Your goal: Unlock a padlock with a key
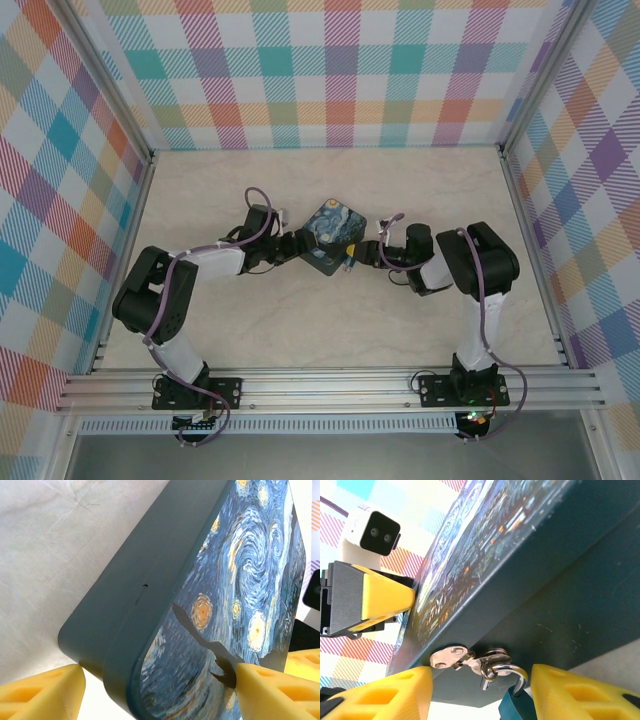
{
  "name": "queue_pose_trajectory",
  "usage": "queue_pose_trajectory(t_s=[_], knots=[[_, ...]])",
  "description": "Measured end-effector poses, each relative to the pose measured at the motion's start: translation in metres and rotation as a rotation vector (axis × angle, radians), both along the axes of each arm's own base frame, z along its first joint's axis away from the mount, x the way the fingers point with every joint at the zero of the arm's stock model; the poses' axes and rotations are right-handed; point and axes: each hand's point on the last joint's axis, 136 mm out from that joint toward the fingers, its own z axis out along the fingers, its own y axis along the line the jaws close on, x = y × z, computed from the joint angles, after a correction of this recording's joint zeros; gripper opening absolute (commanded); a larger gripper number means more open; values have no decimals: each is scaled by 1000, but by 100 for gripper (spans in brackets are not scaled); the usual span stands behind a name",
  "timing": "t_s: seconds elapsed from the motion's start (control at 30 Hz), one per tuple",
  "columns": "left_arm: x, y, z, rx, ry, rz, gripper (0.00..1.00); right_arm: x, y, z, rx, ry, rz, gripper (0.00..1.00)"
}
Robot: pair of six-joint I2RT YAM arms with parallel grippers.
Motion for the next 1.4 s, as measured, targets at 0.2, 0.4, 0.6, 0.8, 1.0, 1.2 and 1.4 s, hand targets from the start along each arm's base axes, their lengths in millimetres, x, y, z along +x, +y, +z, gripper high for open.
queue_pose_trajectory(t_s=[0.2,0.4,0.6,0.8,1.0,1.2,1.4], knots=[[0,0,0,0,0,0,76,-4,4,5,31,-9,34,47],[0,0,1,0,-2,0,75,-5,4,5,36,5,35,43],[0,0,1,0,-2,0,75,-6,4,4,35,8,34,49],[0,0,1,0,-2,0,75,-4,3,0,14,-1,29,57],[0,0,1,0,-1,0,74,-4,3,1,-1,-25,39,56],[0,0,1,-2,-3,0,72,-9,5,1,6,-37,73,49],[1,0,2,-3,-6,0,71,-11,6,1,13,-59,90,43]])
